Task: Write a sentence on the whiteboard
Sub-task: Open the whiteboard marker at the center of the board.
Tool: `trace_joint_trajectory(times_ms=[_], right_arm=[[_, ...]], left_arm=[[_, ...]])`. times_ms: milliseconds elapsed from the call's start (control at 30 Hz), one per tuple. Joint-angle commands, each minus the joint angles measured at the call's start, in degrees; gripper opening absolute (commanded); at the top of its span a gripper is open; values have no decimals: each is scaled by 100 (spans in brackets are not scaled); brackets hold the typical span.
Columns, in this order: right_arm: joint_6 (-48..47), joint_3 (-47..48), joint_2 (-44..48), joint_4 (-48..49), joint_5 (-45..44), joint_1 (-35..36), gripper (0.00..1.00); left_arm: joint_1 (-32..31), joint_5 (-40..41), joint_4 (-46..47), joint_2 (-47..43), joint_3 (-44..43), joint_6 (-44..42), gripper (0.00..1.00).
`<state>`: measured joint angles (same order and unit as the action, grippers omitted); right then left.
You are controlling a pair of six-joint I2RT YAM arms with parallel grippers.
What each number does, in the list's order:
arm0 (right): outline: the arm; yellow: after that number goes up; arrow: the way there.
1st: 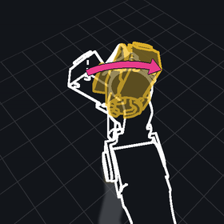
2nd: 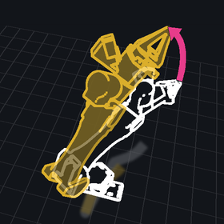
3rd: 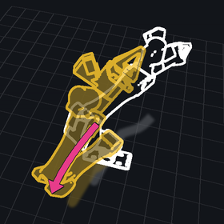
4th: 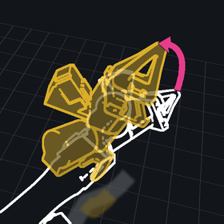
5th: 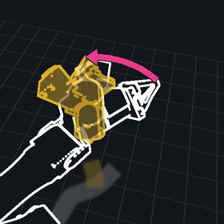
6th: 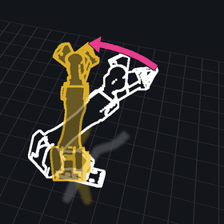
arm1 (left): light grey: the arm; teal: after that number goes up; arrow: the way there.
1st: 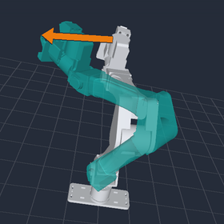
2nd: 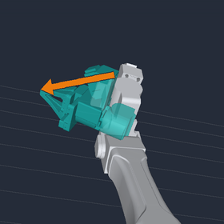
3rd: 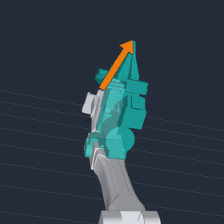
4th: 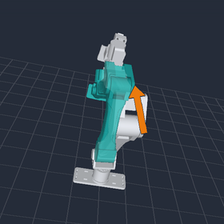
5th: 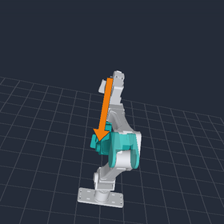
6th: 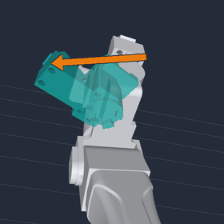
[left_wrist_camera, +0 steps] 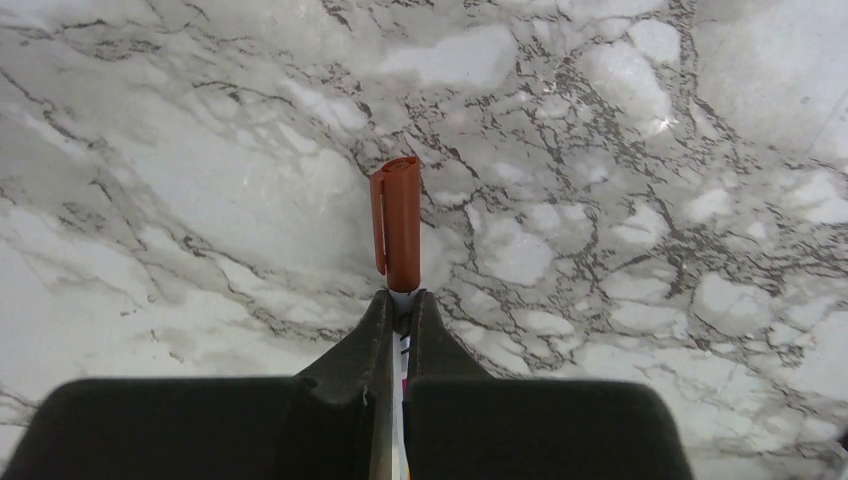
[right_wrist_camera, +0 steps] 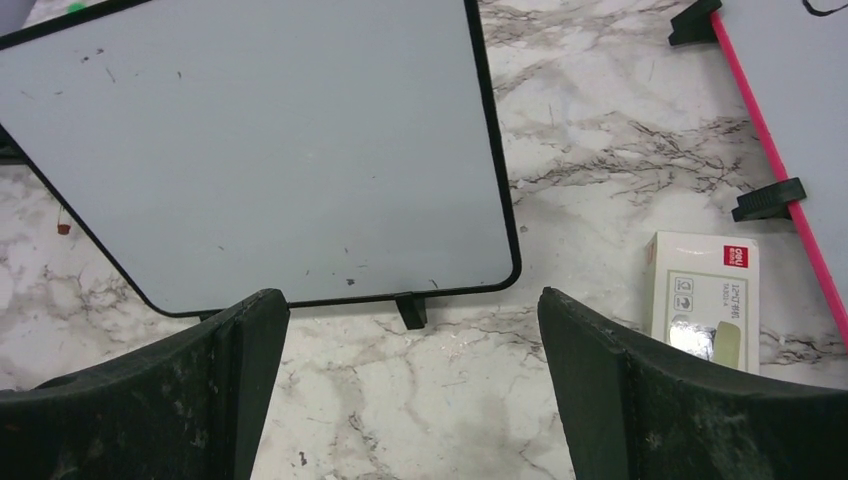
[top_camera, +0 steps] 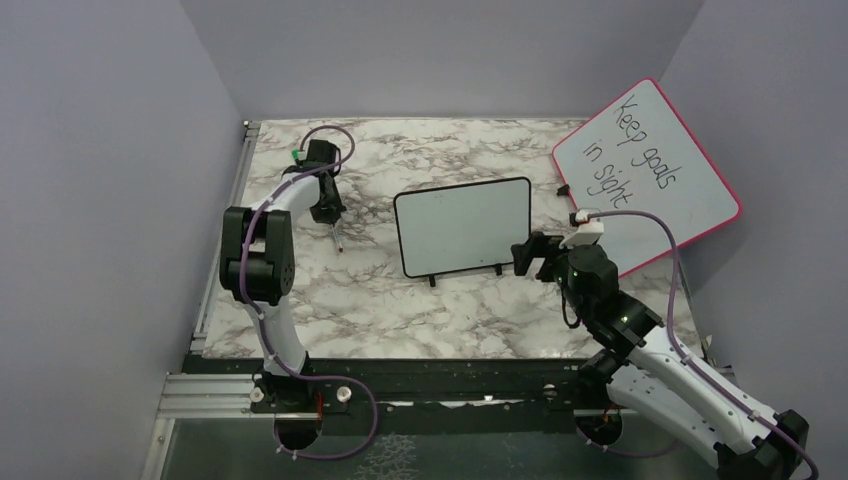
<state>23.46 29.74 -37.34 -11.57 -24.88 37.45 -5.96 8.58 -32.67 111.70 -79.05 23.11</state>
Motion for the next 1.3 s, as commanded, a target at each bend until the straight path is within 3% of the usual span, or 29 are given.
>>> trace_joint_trajectory(times_ms=[0,267,433,600,900,1267], right_arm=[[-193,319,-54,224,504,25,100],[-47,581,-348,191,691,29,100],[-165,-28,-19,1275,1218,25,100],[-648,30,180,1608,1840,25,100],[-91,626,-1138,2254,3240,35,94],[616,860,-1960,3484,3202,414,90]], left_arm=[[35,-497,3,-851,324,374,0],[31,-1162,523,-2555,1433,1136,0],[-63,-1312,1004,-3752,2088,1822,0],[-317,-1324,1301,-4630,2564,2339,0],[-1493,-626,2126,-5792,3438,3590,0],[-2663,371,3315,-6240,4354,4931,0]])
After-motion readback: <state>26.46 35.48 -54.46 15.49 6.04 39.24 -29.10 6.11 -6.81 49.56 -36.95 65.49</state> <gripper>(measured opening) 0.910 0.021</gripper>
